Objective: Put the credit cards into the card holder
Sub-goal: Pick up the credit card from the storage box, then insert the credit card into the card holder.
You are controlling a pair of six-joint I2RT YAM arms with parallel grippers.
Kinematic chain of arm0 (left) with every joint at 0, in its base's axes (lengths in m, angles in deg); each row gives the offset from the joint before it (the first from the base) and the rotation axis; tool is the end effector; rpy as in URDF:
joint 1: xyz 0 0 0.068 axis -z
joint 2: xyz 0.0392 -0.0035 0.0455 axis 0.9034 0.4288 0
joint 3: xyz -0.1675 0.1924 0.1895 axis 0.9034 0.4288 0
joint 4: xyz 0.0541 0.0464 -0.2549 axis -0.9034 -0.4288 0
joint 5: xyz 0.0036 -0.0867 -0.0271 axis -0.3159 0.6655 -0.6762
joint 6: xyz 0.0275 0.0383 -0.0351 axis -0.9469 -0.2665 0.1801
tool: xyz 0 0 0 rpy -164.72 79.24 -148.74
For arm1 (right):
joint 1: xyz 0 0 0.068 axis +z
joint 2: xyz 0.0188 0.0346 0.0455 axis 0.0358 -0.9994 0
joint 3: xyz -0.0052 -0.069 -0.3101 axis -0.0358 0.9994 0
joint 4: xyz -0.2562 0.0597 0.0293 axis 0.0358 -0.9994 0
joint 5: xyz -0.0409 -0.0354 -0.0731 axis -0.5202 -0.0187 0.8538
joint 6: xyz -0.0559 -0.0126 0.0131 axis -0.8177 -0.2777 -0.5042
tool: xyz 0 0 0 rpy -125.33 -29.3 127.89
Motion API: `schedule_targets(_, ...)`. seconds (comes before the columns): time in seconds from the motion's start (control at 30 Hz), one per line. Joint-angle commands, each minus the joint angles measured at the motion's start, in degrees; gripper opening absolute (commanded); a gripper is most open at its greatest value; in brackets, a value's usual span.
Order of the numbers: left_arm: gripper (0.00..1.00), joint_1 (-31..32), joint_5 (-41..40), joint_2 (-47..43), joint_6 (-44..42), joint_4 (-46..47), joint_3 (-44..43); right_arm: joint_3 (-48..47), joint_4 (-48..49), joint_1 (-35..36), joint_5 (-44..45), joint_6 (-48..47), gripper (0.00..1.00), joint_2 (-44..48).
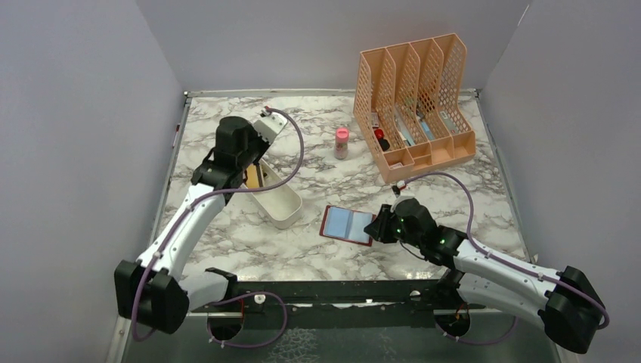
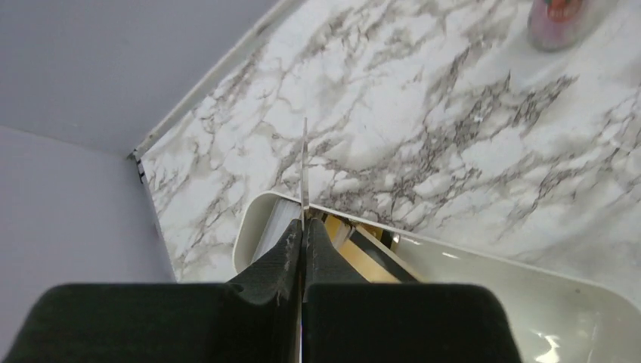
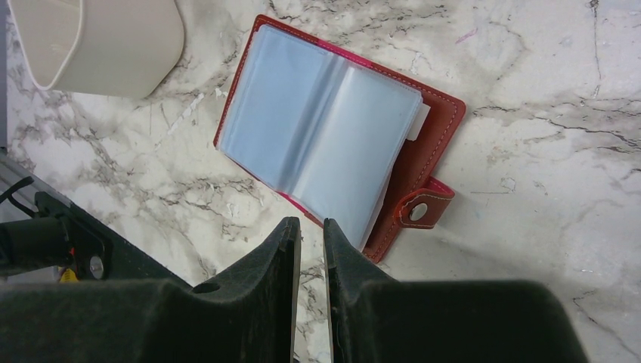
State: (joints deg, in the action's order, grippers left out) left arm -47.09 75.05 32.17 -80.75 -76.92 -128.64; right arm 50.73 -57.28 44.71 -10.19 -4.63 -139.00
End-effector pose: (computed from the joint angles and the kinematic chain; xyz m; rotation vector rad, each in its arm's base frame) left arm 0.2589 -0.0812 0.3603 0.8443 1.8809 0.1634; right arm 0.1134 0.1162 0.2129 -0.0477 2.3044 0.7694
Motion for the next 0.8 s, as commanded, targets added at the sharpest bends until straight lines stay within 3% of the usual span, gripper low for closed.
schedule_targets(0.0,0.00,-0.2,4.1,-6.9,14.9,7.3,2.8,-0.2,-0.6,0.1,-0.4,0.9,0.23,0.9)
schedule_targets(0.1,0.00,-0.2,5.9,-7.8,26.1,5.9,1.6,-0.3,-0.3,0.1,-1.1,1.3,0.23,0.7)
schedule_targets(0.53,0.00,0.3,34.7,-3.3,59.5,4.2,4.0,-2.5,0.3,0.1,-5.6,3.8,0.22,1.3)
schedule_targets(0.77,0.00,10.3,30.8,3.3,63.7,6.8,8.8,-3.7,2.8,0.1,-5.9,4.5,0.22,-4.9)
